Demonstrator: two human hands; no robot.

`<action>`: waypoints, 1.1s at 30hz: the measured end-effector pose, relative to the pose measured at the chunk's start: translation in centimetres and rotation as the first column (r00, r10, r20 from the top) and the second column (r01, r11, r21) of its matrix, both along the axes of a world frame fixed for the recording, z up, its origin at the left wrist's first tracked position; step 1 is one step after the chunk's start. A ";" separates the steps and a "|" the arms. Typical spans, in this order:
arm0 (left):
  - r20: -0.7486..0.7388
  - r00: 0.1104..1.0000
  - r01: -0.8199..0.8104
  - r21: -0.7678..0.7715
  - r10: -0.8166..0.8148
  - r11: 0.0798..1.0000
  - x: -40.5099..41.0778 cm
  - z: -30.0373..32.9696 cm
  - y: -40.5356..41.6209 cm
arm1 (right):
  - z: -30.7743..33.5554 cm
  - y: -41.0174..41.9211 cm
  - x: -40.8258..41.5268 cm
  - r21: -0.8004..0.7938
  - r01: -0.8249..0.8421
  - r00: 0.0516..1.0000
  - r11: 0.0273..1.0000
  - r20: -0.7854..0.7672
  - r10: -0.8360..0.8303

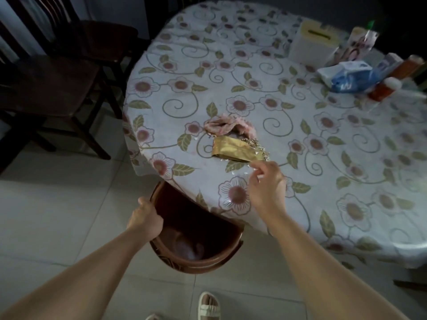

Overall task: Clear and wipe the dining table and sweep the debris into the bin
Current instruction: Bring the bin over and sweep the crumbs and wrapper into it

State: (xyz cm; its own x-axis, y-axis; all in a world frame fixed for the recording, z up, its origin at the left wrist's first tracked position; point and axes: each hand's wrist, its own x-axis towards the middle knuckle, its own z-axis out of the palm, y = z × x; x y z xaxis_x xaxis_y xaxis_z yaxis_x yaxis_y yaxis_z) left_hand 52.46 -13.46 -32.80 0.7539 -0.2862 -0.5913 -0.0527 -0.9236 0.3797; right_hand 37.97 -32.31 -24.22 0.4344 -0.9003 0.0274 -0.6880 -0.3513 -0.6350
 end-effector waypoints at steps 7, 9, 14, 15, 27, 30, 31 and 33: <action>-0.041 0.999 -0.024 0.056 0.026 0.998 0.2 0.3 -0.4 | 0.4 -9.2 6.0 -0.082 -0.240 0.969 0.967 -0.079 0.234; -0.036 0.999 -0.017 0.092 0.020 0.996 -0.1 0.6 -0.6 | 0.2 -10.8 7.7 -0.098 -0.358 0.928 0.929 -0.148 0.342; -0.045 0.998 -0.038 0.093 0.042 0.995 -0.4 0.7 -1.0 | -0.9 -12.7 11.0 -0.006 -0.614 0.771 0.789 -0.221 0.598; -0.047 0.998 -0.040 0.092 0.045 0.995 -0.4 0.7 -1.0 | -1.3 -12.7 11.5 0.007 -0.635 0.748 0.773 -0.244 0.617; -0.053 0.998 -0.036 0.085 0.040 0.996 -0.4 0.3 -1.5 | 2.6 -15.8 7.1 0.010 -0.277 0.951 0.961 0.148 0.273; -0.064 0.998 -0.022 0.080 0.028 0.997 -0.6 0.3 -1.7 | 2.4 -17.7 4.2 0.066 -0.116 0.992 0.991 0.060 0.112; -0.063 0.998 -0.018 0.077 0.023 0.997 -0.7 0.3 -1.7 | 2.0 -18.0 3.3 0.096 -0.061 0.998 0.993 0.037 0.058; -0.059 0.998 -0.012 0.070 0.017 0.997 -0.8 0.3 -1.7 | 0.6 -18.1 1.8 0.138 0.015 1.000 0.990 -0.028 -0.011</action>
